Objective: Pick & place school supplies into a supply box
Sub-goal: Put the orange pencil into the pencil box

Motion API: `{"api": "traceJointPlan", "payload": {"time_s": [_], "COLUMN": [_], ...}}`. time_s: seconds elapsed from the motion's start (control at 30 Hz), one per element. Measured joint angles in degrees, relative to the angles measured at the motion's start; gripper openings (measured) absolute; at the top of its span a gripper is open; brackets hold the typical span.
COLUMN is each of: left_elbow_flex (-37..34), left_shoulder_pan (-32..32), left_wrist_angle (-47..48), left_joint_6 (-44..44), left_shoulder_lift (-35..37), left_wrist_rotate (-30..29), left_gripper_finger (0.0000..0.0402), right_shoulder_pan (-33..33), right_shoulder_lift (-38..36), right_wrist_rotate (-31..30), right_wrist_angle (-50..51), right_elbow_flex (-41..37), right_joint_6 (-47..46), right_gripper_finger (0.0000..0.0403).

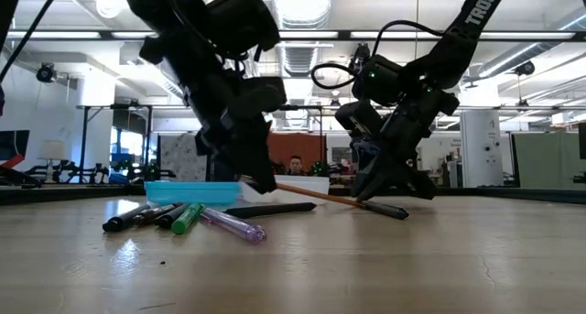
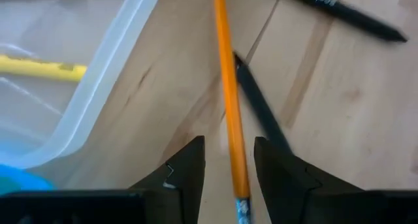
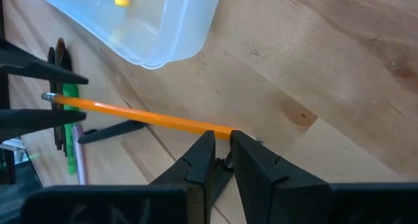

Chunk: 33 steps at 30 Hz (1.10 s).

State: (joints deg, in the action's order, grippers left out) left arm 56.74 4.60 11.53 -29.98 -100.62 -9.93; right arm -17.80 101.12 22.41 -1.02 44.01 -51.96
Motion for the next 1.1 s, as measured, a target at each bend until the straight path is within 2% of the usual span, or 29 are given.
{"api": "traceJointPlan", "payload": {"time_s": [0.6, 1.0, 1.1], "left_elbow_flex": [0.27, 0.28, 0.28], "left_shoulder_pan": [-0.40, -0.52, -0.55], "left_wrist_angle": [2.61, 2.63, 2.71], "left_joint_6": [2.19, 4.04, 4.24], "left_shoulder_lift": [-0.20, -0.24, -0.26], "left_wrist_rotate": [0.24, 0.23, 0.22], "left_gripper_finger": [0.0112, 0.0014, 0.0009], "right_shoulder_pan": [0.00, 0.00, 0.02], "right_shoulder_lift": [0.04, -0.12, -0.73], "right_wrist_rotate": [-0.26, -0.28, -0.63], "right_wrist_angle": [0.11, 0.04, -0.07], "right_elbow_flex": [-0.11, -0.17, -0.28], "right_joint_6": [0.98, 0.98, 1.01], "right_gripper_finger": [0.0047, 0.0047, 0.0047]}}
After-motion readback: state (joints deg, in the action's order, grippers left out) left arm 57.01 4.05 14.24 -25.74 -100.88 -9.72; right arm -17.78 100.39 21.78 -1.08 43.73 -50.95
